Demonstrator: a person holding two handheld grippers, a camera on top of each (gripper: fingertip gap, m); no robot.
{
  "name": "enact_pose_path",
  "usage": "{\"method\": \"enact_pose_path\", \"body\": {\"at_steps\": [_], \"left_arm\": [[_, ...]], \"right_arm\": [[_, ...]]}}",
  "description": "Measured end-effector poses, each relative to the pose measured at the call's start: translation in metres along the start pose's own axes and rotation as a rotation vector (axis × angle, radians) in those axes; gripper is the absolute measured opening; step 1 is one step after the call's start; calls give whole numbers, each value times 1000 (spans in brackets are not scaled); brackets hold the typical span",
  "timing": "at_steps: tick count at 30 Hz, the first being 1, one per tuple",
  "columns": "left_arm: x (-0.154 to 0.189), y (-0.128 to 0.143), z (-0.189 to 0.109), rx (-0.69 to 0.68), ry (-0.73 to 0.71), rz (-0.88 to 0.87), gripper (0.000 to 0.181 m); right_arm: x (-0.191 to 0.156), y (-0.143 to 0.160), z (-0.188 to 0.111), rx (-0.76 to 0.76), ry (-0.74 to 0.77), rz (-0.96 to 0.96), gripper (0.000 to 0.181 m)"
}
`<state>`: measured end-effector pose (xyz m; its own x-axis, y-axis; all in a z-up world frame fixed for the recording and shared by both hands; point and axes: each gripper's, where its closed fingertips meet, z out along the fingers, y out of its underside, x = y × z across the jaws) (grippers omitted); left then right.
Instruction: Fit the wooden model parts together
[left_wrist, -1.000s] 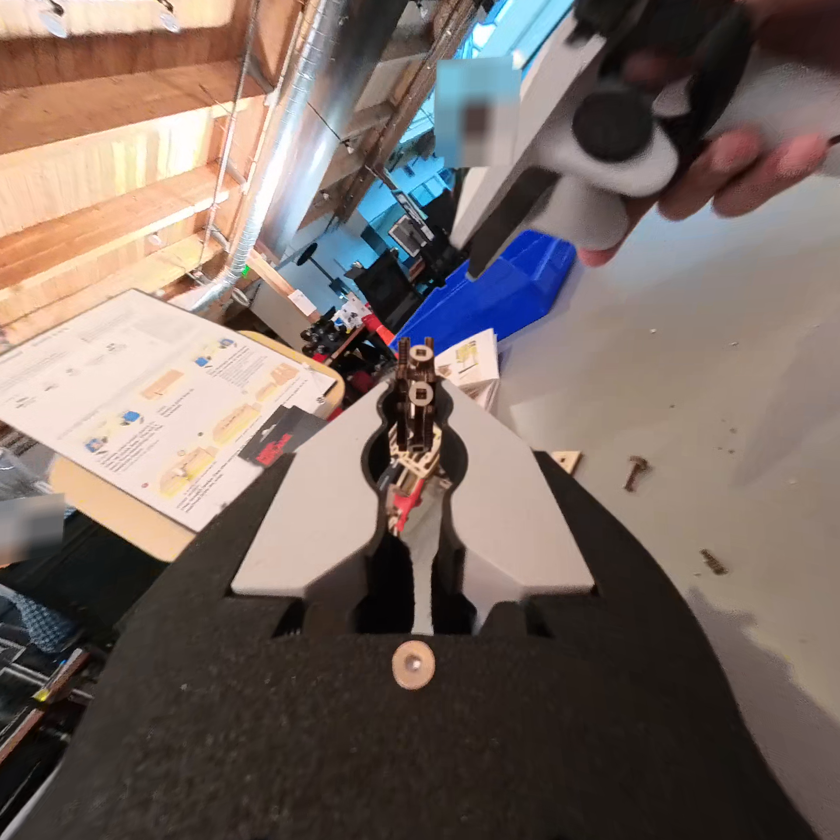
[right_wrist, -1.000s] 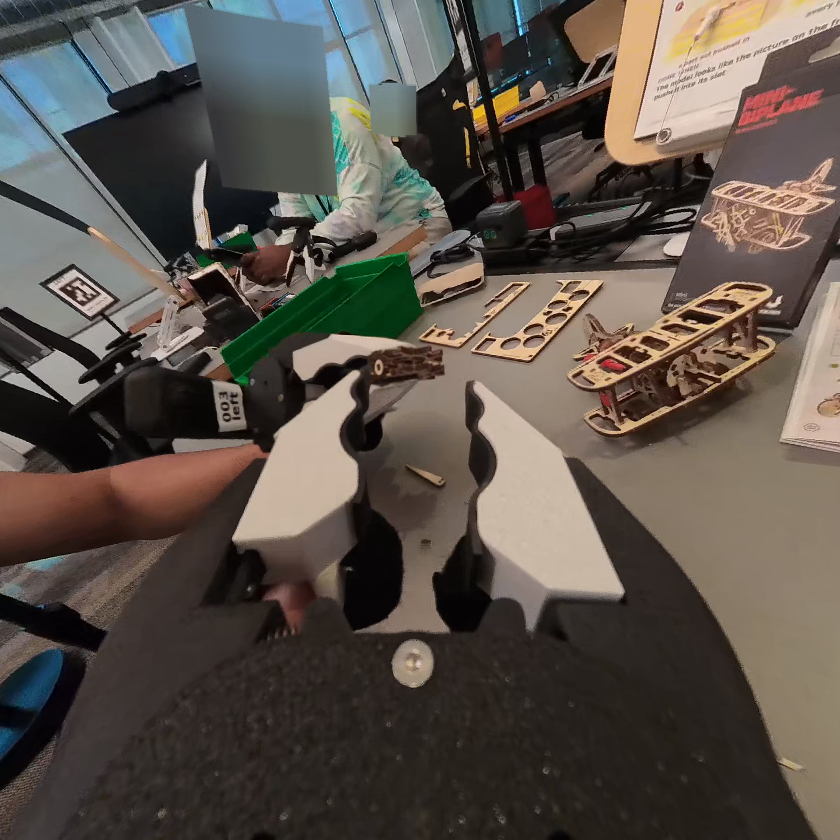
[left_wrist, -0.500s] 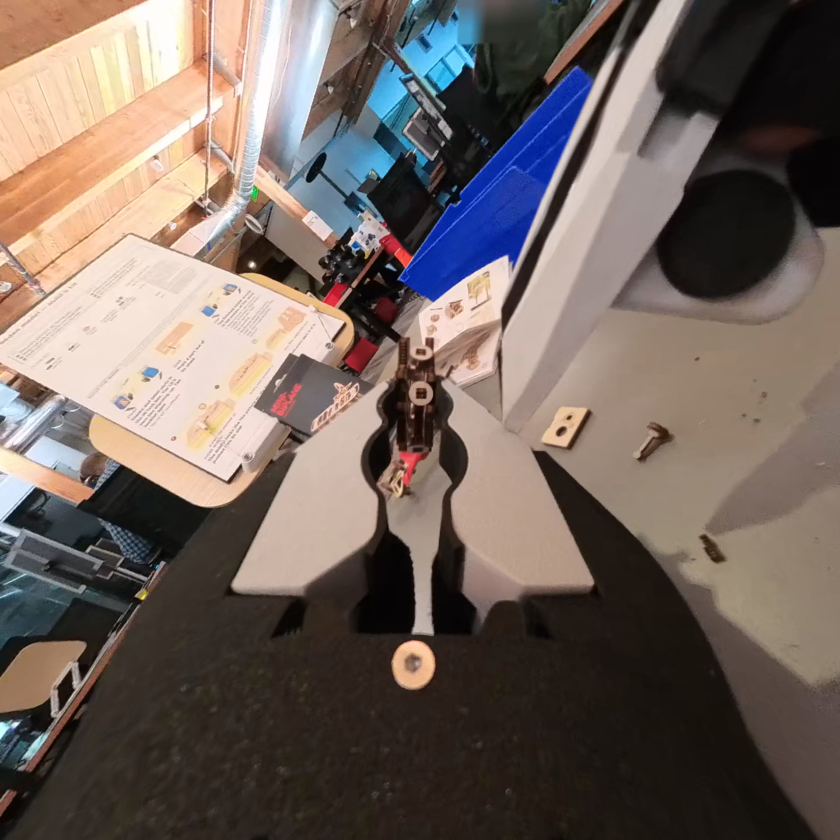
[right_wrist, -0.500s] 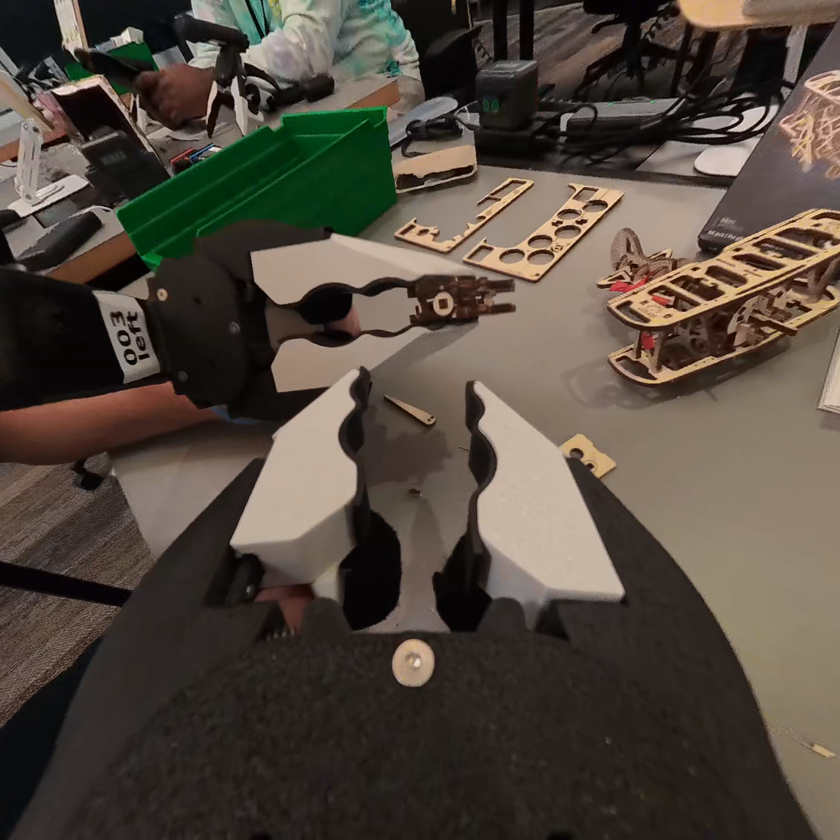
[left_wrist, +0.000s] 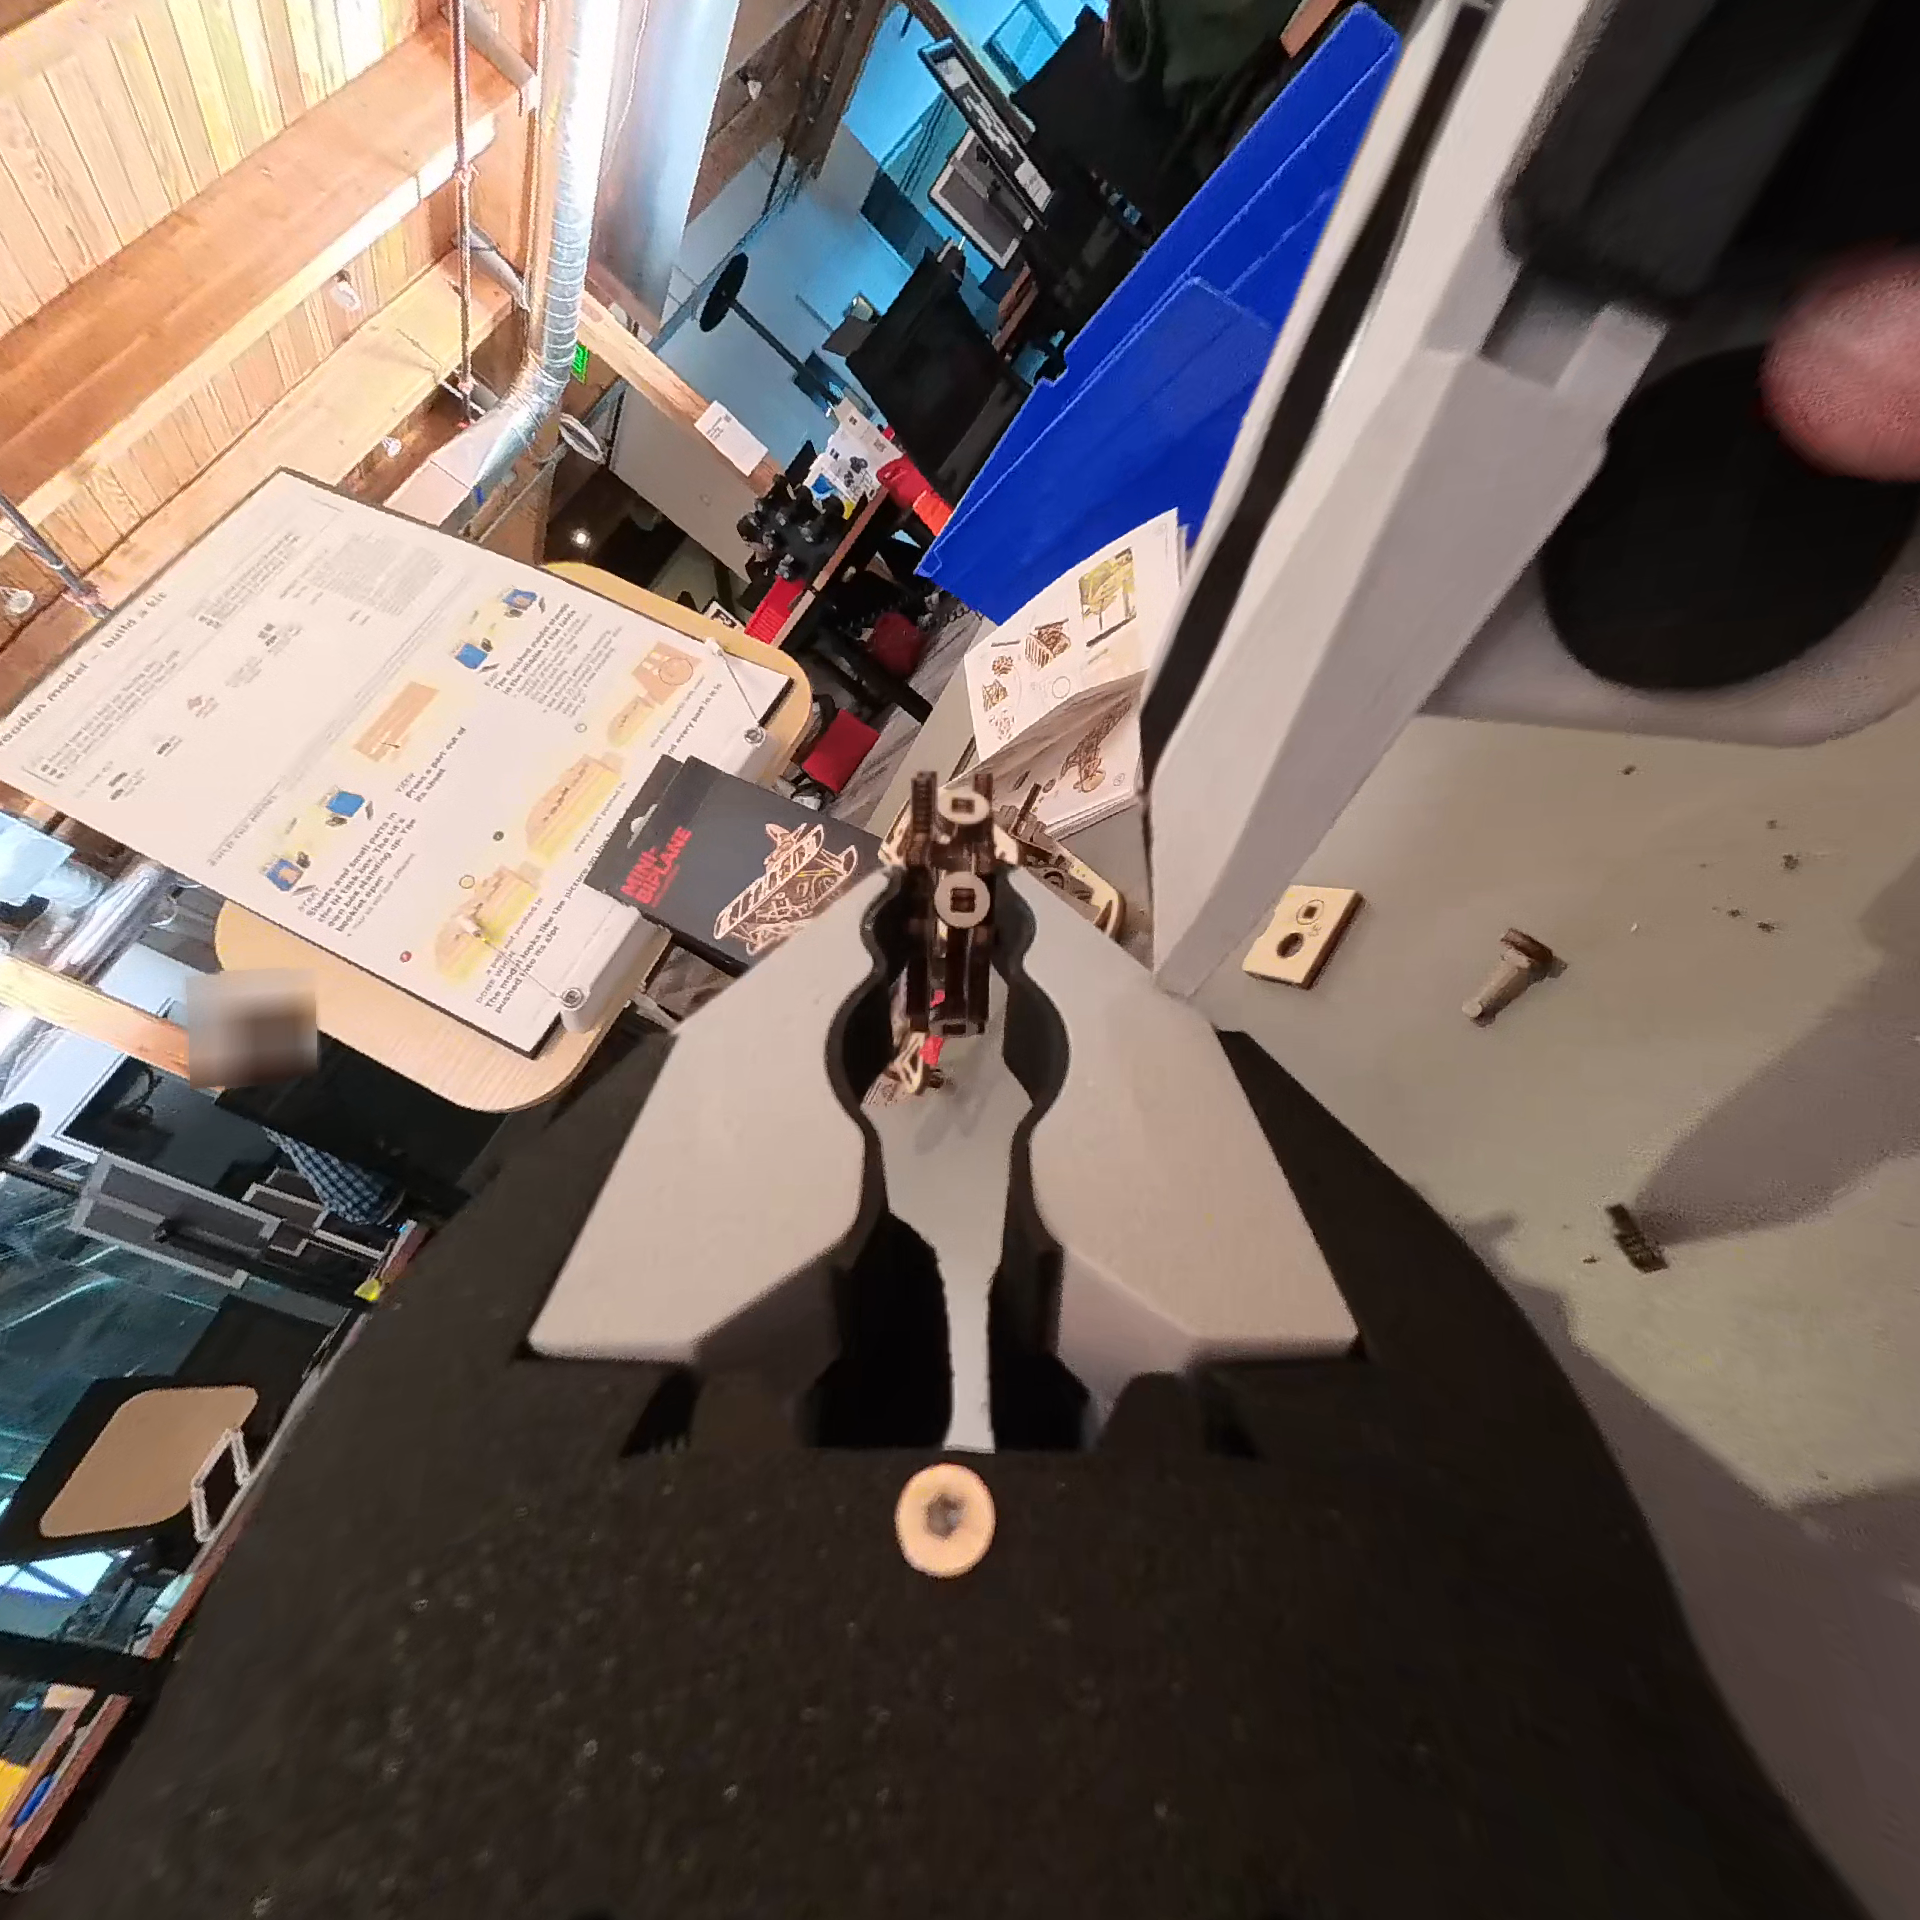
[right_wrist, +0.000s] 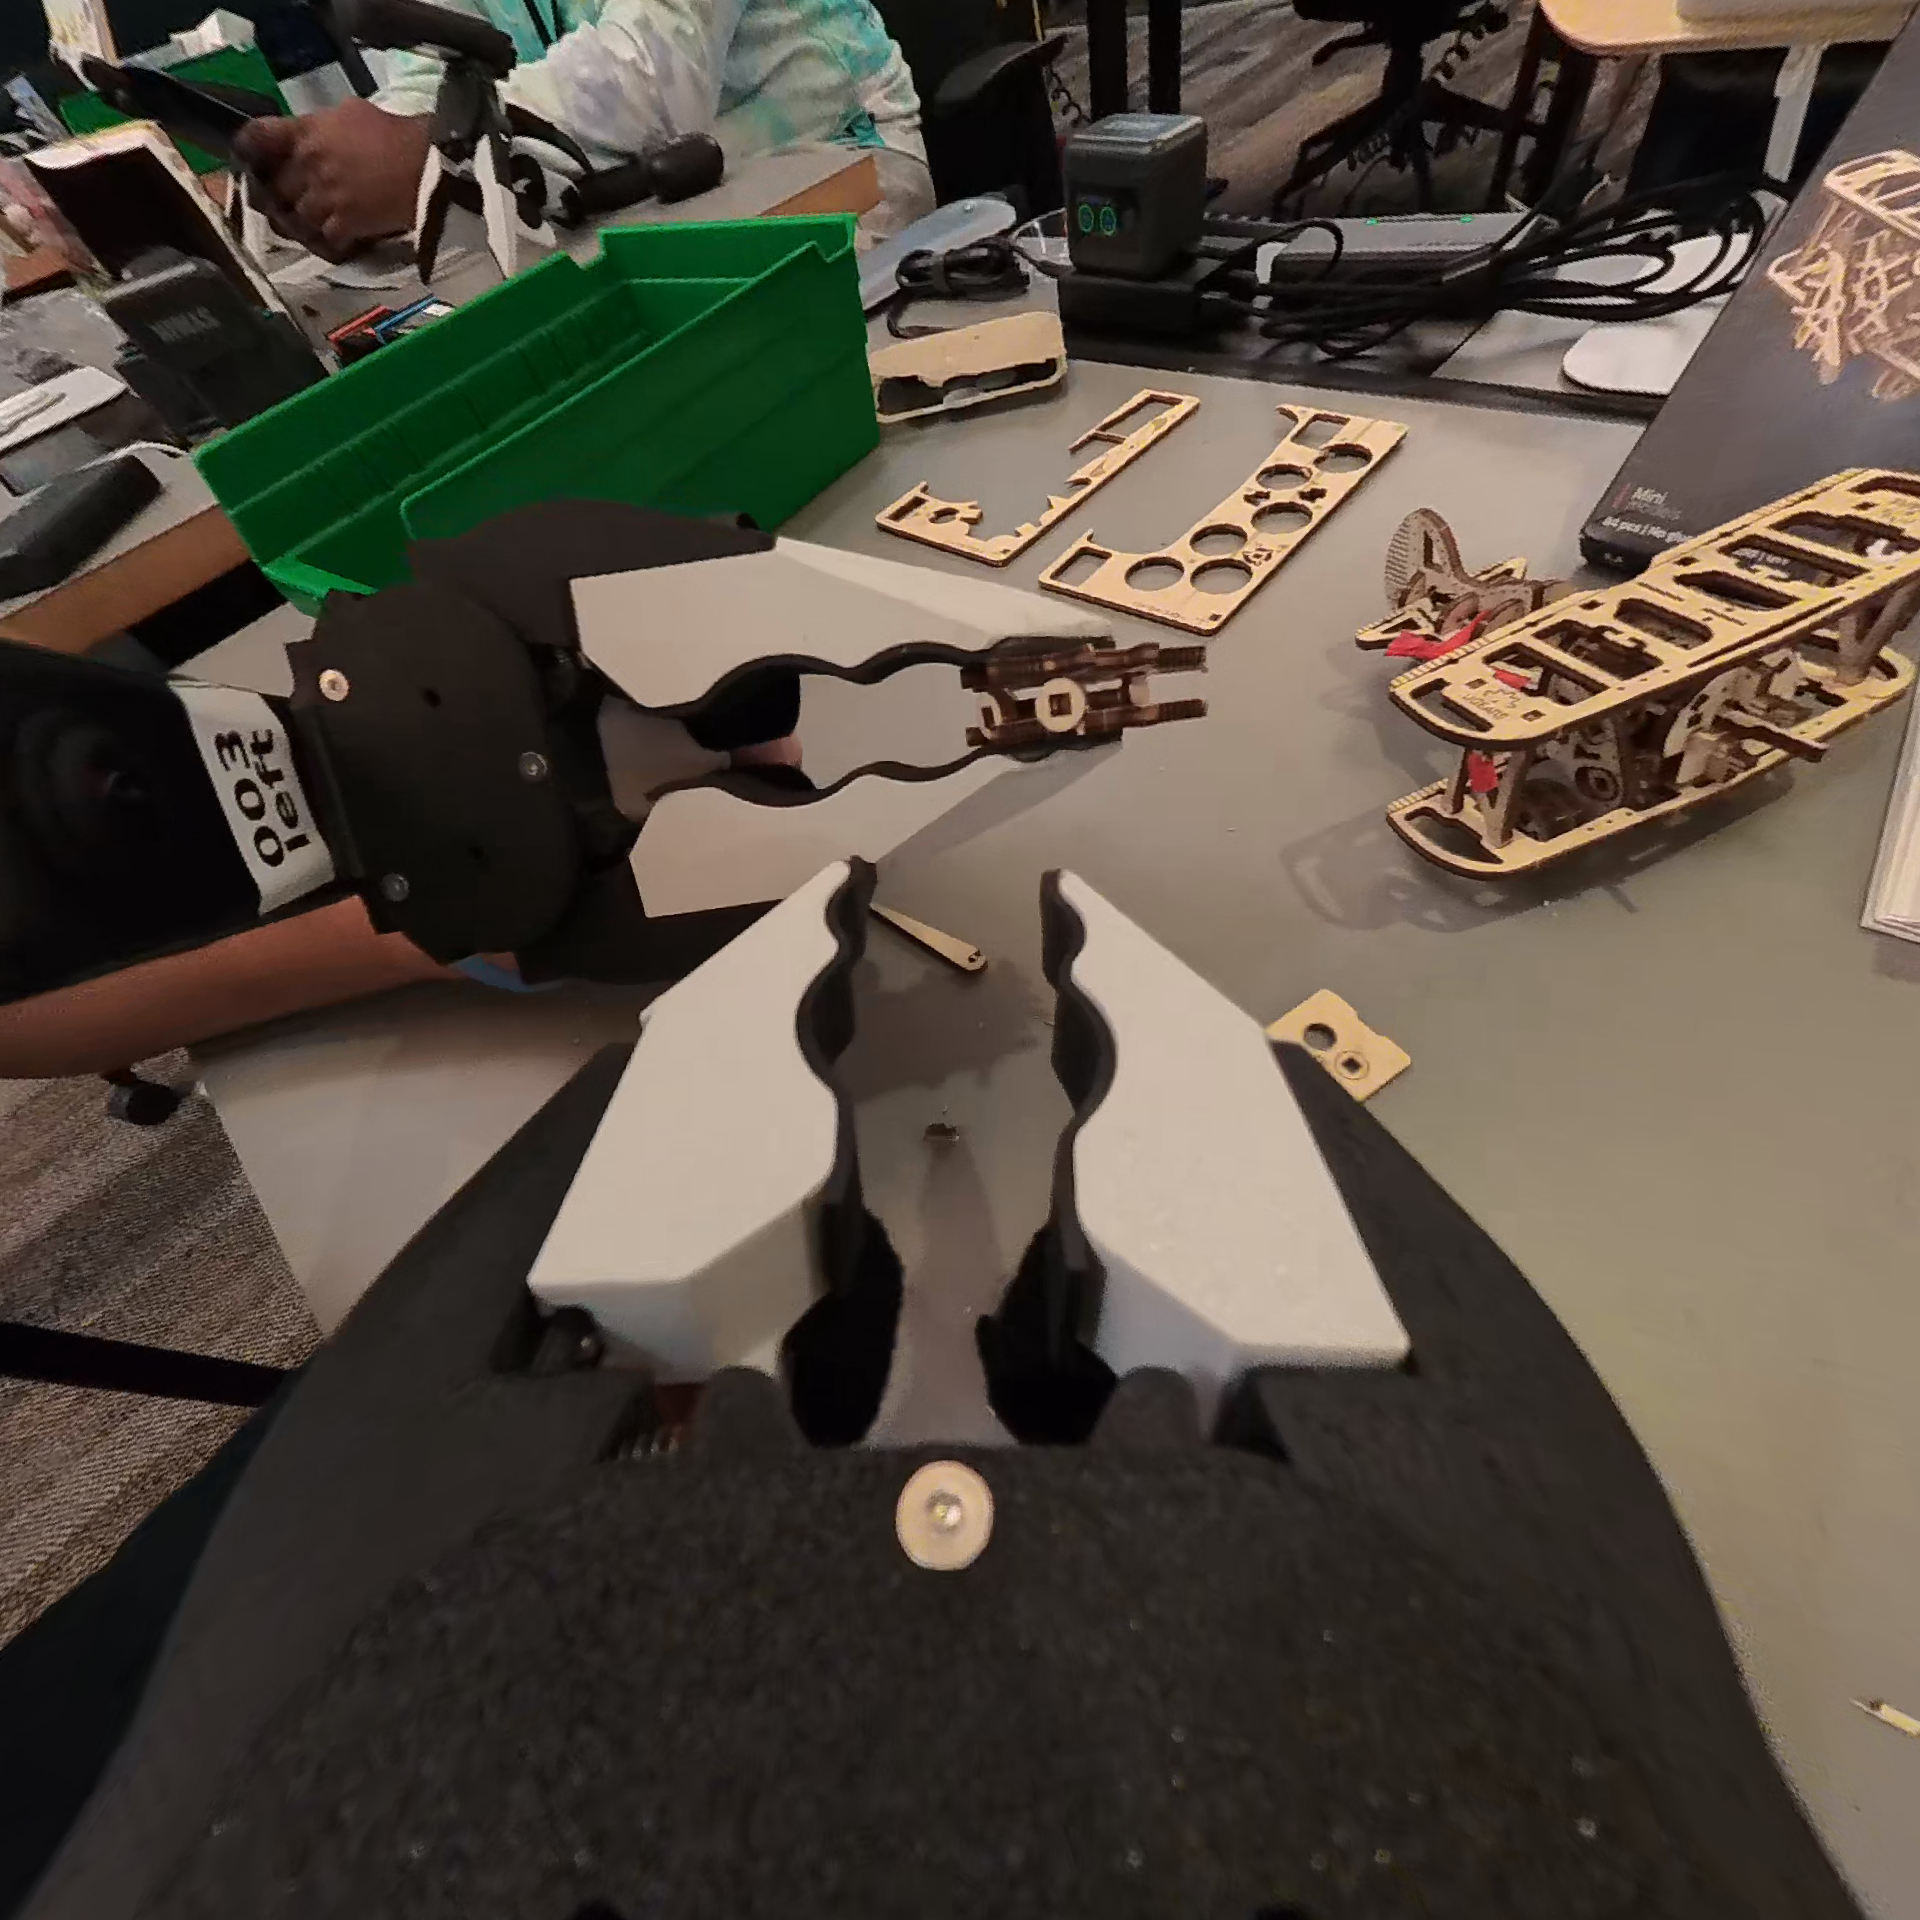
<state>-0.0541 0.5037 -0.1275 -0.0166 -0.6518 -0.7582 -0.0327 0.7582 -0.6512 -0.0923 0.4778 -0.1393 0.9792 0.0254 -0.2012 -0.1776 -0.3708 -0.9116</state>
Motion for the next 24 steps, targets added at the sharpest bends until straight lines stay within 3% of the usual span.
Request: {"method": "enact_pose_path", "body": {"at_steps": [9, 12, 16, 20, 24], "left_arm": [[7, -7, 0, 21, 15, 6, 12], [2, 0, 2, 16, 10, -26, 12], [-15, 18, 4, -19, -13, -79, 13], [-15, 24, 6, -34, -4, -75, 13], [-12, 23, 7, -22, 13, -75, 12]], "right_arm": [[-5, 3, -7, -26, -54, -19, 11], [15, 12, -13, -113, 5, -93, 0], [42, 41, -12, -279, 3, -255, 0], [47, 69, -8, -478, -75, -431, 6], [42, 62, -8, -453, -95, -529, 17]]}}
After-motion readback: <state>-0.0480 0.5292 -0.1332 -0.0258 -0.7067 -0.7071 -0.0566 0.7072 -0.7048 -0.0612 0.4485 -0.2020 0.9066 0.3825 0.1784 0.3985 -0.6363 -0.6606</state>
